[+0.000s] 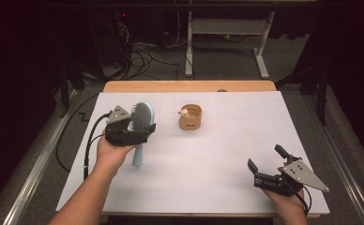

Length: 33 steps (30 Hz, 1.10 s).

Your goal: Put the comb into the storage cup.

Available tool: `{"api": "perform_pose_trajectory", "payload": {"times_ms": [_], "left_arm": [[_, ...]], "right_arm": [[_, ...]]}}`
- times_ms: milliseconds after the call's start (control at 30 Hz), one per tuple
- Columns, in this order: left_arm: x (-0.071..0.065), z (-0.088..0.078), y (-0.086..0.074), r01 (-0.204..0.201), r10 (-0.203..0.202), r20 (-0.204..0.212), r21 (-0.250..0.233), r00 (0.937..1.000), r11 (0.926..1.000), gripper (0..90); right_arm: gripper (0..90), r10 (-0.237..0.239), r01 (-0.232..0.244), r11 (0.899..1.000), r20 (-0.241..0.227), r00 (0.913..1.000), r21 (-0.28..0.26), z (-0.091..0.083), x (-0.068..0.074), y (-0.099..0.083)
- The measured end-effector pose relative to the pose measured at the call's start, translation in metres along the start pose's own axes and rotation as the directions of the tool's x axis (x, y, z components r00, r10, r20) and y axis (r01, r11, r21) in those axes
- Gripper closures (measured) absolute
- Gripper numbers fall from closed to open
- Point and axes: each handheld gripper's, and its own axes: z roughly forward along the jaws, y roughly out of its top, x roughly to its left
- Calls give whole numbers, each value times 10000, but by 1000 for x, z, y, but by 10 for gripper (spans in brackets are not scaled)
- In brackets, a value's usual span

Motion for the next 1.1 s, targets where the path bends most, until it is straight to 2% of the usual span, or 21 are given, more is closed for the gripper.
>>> {"api": "perform_pose_trajectory", "payload": {"times_ms": [533,1100], "left_arm": [[-7,-4,-5,-413,413,-17,-840,9991,9956,206],[-9,-1,-7,-454,485,143,-1693,9987,9845,206]], "right_arm": [[1,-40,40,10000,-2,10000,50,1,0,-1],[1,15,-16,10000,59,10000,74,-2,-1,-3]]}}
